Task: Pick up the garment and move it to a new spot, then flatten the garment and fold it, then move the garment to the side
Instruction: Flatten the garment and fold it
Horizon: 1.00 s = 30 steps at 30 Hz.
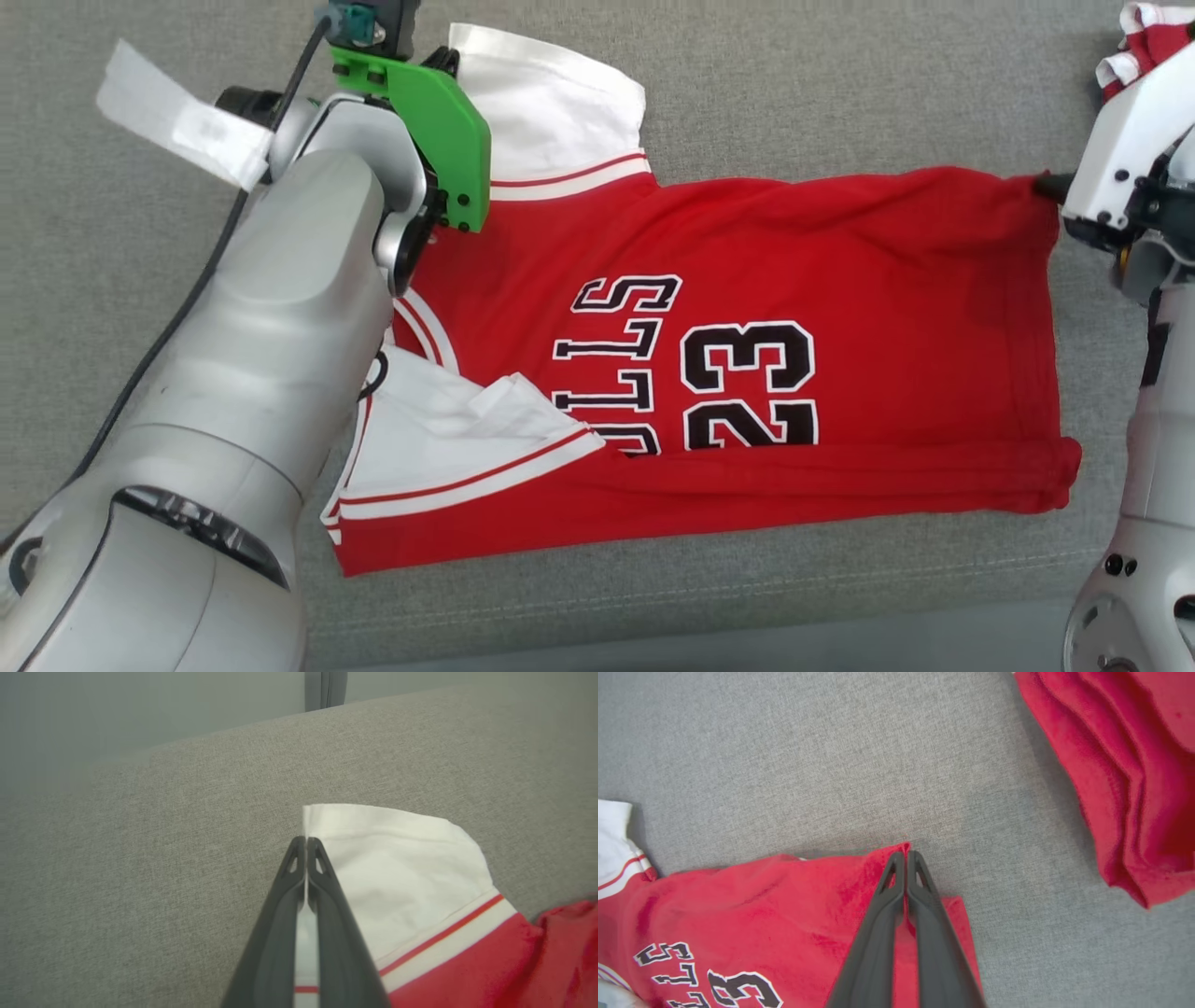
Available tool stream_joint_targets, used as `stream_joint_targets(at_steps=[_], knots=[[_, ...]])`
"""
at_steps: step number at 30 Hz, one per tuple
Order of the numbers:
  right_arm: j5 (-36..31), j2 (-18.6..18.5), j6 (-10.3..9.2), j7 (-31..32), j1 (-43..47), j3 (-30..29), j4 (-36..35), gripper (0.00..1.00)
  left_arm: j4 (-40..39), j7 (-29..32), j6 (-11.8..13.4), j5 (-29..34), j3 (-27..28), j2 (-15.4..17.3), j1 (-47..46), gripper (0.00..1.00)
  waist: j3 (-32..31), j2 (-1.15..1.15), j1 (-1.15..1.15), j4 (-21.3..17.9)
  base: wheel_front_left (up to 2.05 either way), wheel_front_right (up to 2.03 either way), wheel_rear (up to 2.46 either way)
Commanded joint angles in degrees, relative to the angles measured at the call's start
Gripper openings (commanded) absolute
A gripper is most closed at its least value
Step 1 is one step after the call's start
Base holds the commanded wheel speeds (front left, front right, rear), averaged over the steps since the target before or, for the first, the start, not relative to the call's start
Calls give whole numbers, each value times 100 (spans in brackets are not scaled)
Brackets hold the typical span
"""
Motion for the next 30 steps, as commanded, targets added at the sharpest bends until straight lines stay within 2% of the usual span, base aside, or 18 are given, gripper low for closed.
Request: stream_joint_targets(at_steps=[1,9,18,23,26,30], knots=[[105,-16,0,9,302,-2,-147,0,-97,-249,-14,-45,28,31,211,0,-342,0,0,182,0,0,0],[267,-94,1,-249,1051,82,-390,0,-438,-890,-22,-269,191,113,908,0,-955,0,0,365,0,0,0],[348,-235,0,-689,1535,460,-286,0,-1134,-1219,191,-475,335,335,1812,0,-1396,0,0,518,0,0,0],[201,-473,0,-735,1787,828,-234,0,-1673,-1211,378,-595,387,537,2362,0,-1531,0,0,577,0,0,0],[62,-811,0,-810,1983,1193,-211,0,-2198,-1115,570,-681,401,732,2859,0,-1596,0,0,621,0,0,0],[14,-1082,0,-891,2112,1504,-143,0,-2823,-1013,768,-756,423,910,3313,0,-1630,0,0,668,0,0,0]])
